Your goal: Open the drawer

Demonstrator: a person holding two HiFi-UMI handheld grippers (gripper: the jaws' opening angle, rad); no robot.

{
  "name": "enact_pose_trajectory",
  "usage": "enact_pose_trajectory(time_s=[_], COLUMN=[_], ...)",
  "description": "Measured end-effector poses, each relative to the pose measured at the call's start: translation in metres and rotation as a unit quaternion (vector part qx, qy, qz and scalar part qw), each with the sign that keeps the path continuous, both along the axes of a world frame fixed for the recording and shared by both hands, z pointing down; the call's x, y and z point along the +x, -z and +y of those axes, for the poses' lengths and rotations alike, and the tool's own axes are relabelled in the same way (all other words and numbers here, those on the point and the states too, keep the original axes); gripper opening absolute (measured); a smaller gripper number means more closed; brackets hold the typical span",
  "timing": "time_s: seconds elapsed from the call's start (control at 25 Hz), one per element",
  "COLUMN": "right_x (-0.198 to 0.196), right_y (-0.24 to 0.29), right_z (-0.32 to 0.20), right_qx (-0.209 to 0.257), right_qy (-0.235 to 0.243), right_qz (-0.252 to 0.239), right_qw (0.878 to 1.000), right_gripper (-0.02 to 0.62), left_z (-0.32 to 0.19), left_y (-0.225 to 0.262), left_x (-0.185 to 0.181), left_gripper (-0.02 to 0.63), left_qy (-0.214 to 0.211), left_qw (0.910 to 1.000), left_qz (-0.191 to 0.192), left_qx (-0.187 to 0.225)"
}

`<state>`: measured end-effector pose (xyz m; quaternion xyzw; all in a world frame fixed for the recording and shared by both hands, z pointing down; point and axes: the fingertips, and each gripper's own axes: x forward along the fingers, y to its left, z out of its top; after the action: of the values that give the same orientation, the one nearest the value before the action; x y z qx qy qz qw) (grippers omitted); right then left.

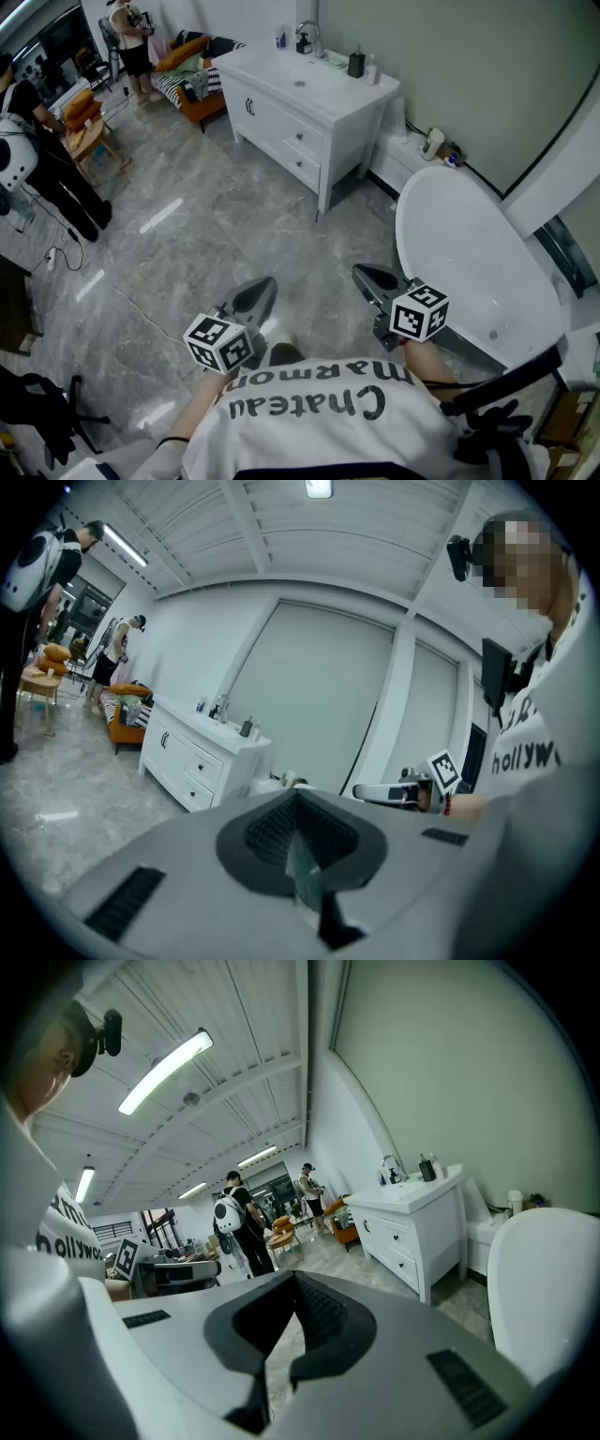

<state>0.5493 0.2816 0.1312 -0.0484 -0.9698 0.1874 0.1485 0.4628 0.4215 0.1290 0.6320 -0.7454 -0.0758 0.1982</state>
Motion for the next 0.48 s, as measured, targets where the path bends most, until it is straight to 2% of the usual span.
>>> enact_pose_trajectory(time_s=[0.48], right_x=[-0.034], right_y=[-0.006], right_z=[-0.006], right_qx=[-0.009], right_qy=[0.000], right_qz=[0.005], right_qw=[1.000], right_gripper=[0.012], left_z=[-0.017], left_y=[-0.008], left_x=[-0.039], left_gripper=[-0.003], left_qy=[-0.010], left_qw=[0.9997], left_qz=[0.021], left_qx=[0.001])
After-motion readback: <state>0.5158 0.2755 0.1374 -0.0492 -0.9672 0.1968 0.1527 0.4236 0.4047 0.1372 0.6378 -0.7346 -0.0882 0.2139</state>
